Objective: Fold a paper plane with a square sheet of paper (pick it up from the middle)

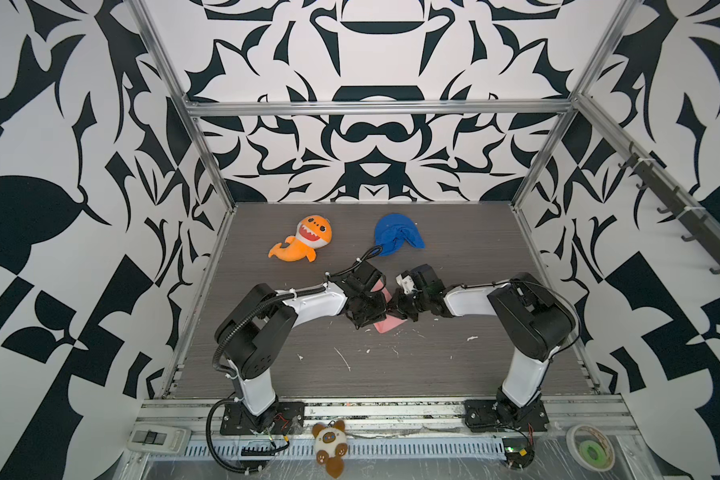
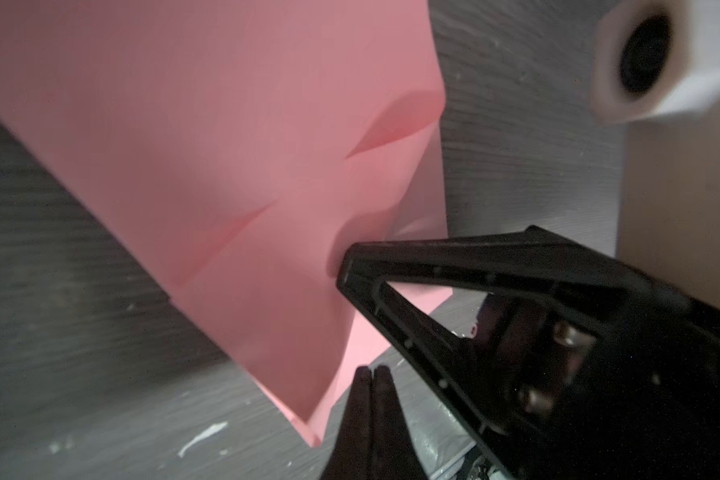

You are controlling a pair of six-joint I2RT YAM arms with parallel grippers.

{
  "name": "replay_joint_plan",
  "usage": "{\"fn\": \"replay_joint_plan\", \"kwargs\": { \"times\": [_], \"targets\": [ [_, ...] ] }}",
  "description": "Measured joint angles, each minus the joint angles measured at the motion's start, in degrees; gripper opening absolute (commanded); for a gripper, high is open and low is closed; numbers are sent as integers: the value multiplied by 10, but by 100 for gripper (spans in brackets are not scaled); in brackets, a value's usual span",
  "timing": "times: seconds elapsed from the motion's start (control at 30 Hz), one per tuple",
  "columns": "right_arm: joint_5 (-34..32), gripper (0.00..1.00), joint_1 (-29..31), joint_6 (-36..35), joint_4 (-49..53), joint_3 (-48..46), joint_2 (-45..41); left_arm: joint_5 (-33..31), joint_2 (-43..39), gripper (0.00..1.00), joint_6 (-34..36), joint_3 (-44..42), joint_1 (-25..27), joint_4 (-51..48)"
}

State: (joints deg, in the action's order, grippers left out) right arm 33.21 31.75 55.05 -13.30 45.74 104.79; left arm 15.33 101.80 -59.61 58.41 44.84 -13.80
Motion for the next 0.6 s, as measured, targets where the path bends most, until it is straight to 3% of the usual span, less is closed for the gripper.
{"fn": "replay_joint_plan", "kwargs": {
  "times": [0.6],
  "targets": [
    [-1, 7, -1, 0, 2, 0, 0, 0, 17, 0, -16, -17, 7, 5]
  ]
}}
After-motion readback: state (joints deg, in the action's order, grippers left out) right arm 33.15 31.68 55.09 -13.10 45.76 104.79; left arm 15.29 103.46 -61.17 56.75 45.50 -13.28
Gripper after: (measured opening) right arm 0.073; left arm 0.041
